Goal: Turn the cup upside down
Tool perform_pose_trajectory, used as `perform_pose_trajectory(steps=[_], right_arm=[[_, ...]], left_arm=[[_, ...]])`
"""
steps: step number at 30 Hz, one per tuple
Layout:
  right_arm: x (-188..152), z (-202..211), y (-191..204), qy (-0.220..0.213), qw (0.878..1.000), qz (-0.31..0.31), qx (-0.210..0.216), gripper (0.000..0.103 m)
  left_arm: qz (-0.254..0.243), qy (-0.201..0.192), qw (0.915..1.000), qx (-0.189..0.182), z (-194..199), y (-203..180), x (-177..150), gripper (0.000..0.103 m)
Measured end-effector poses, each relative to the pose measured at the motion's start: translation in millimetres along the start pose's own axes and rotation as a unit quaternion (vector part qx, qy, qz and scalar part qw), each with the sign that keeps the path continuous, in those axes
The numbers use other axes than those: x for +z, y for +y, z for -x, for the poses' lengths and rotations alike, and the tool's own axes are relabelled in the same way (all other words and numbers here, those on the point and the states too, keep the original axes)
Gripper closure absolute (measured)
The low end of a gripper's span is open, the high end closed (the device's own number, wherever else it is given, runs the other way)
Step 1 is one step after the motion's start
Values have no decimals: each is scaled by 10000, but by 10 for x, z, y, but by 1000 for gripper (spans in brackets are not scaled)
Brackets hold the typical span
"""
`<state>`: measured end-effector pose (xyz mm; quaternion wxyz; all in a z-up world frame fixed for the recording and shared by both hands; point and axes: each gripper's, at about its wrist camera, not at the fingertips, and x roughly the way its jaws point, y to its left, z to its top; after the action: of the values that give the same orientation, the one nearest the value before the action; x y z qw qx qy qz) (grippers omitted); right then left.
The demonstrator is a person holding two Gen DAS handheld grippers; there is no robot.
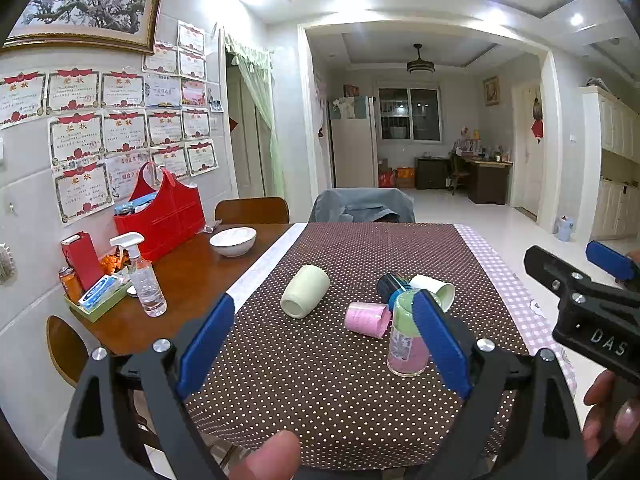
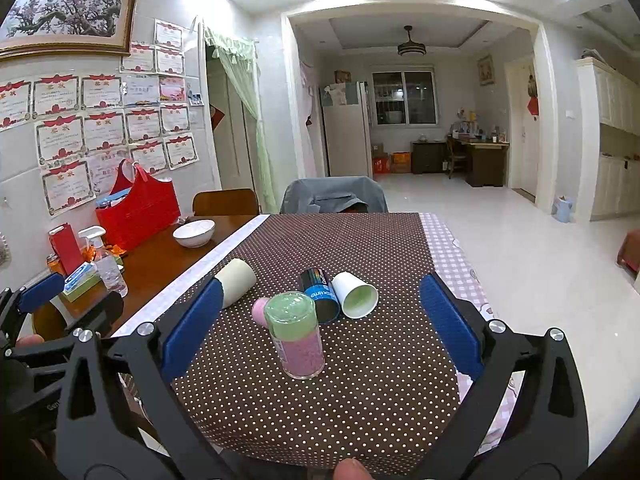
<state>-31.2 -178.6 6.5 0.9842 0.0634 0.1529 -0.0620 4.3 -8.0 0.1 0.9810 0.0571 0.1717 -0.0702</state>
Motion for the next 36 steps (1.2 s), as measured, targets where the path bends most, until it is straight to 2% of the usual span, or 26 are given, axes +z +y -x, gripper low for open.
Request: perform_pose_trajectory(steps=[36], right_arm=[[12, 27, 30, -8, 10000, -36, 18, 6]], left_arm=[[74, 14, 9999, 73, 24, -39, 23, 14]])
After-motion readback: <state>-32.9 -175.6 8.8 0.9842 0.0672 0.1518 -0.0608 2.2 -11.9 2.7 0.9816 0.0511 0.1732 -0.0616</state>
